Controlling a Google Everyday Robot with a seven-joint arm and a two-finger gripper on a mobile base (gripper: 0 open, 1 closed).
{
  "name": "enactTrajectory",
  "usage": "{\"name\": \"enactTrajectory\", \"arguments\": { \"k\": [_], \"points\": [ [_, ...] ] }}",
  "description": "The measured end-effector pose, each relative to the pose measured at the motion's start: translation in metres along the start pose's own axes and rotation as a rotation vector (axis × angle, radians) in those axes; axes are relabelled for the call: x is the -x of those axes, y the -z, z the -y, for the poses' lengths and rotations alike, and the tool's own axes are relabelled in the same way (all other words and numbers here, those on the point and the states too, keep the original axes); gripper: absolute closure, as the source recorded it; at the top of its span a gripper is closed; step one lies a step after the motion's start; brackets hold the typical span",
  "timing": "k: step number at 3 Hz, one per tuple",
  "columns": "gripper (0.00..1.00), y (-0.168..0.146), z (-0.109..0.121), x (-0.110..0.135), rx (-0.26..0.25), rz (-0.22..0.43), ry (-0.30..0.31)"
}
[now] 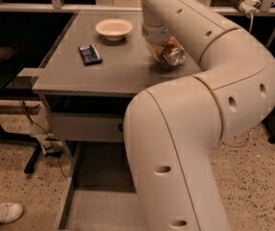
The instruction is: Place orange can into middle drawer
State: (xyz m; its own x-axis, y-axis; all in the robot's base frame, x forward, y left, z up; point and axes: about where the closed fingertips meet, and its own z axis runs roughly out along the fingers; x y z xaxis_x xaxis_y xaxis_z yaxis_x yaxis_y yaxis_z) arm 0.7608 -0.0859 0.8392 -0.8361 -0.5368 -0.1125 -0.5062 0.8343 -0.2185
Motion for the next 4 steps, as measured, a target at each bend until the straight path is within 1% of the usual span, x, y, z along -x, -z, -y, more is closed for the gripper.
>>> {"name": "enactTrajectory", "arguments": {
  "k": [1, 2, 3, 4],
  "points": [
    [1.00, 0.006, 0.001, 0.001, 0.000, 0.000, 0.000],
    [1.00, 0.028, 0.001, 0.002, -0.013, 0.058, 0.024],
    [1.00, 0.050, -0.001, -0.007, -0.014, 0.106, 0.051],
    [1.00, 0.050, -0.001, -0.007, -0.015, 0.106, 0.051]
  ]
}}
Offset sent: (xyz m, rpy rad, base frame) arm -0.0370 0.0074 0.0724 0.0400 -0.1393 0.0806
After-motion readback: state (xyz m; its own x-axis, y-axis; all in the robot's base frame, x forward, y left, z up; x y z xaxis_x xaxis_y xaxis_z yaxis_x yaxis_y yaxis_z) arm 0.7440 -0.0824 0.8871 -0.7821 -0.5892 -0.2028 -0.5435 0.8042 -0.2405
